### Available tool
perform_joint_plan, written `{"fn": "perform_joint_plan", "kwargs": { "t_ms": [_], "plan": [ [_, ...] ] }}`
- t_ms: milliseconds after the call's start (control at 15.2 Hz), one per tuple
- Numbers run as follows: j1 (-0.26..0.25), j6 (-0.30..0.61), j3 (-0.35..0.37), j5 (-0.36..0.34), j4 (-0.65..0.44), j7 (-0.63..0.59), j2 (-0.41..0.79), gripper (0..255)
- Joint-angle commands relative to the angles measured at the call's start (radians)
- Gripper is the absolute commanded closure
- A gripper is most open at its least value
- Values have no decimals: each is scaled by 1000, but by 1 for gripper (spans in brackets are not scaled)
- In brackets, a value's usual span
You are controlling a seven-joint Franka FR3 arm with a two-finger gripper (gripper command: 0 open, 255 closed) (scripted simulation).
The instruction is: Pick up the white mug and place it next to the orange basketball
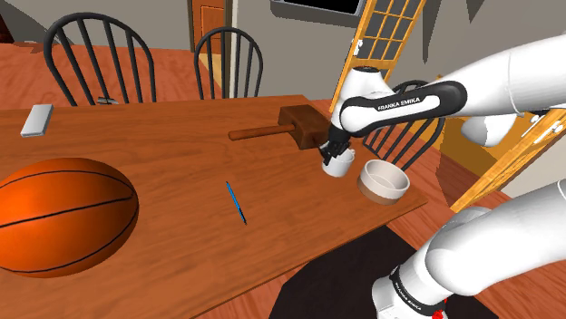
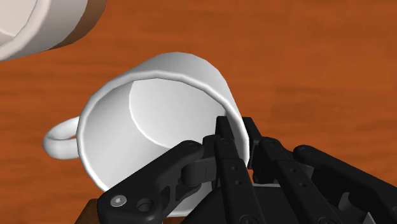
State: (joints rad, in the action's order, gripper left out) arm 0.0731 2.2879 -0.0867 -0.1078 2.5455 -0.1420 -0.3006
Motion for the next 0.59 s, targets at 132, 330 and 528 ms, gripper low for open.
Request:
{"fn": "perform_joint_plan", "kwargs": {
  "t_ms": [132,330,528],
  "plan": [
    [-2,-65,3,3,-34,3,-30,255],
    [-2,-109,4,5,-59,5,-50,255],
    [-3,-154,5,7,-86,7,-68,255]
  ]
}}
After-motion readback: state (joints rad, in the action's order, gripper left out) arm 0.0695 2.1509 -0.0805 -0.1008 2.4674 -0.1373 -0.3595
